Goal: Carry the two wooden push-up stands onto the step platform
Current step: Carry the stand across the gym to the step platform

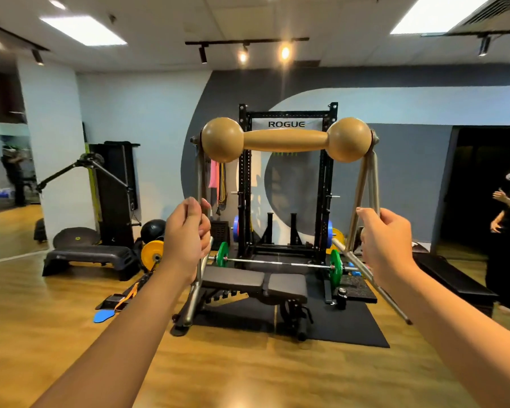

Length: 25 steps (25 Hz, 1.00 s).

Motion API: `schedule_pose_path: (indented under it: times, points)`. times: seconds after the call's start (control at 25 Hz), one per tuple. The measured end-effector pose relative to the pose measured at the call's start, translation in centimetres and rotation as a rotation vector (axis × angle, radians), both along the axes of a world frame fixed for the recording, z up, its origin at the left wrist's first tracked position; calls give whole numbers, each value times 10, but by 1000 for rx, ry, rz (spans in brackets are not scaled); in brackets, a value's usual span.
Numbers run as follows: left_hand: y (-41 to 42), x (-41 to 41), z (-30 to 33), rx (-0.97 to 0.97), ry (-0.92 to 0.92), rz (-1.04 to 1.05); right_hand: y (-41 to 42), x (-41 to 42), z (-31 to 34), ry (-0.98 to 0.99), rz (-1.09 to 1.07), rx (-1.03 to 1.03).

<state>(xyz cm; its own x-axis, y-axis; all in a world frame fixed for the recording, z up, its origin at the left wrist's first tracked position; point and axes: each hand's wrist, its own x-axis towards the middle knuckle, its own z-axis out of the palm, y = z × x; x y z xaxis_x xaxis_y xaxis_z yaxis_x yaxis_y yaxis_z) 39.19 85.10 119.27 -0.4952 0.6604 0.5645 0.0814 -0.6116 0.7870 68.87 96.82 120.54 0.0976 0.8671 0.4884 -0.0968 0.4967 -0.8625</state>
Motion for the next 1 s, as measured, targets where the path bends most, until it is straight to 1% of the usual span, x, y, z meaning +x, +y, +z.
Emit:
schedule_pose_path:
  times: [0.24, 0.44, 0.6, 0.76, 1.0]
  points:
    - [116, -70, -14, -7, 26, 44, 124, -77, -20, 33, -11, -14]
    - [210, -147, -15, 9, 29, 46, 222, -152, -21, 50, -3, 9]
    - [267, -196, -18, -17, 49, 73, 285, -206, -30, 58, -35, 5]
    - [314, -236, -24, -6, 44, 95, 354, -251, -41, 71, 41, -13]
    - [384, -280, -28, -26, -40, 124, 455, -314, -45, 63, 165, -13]
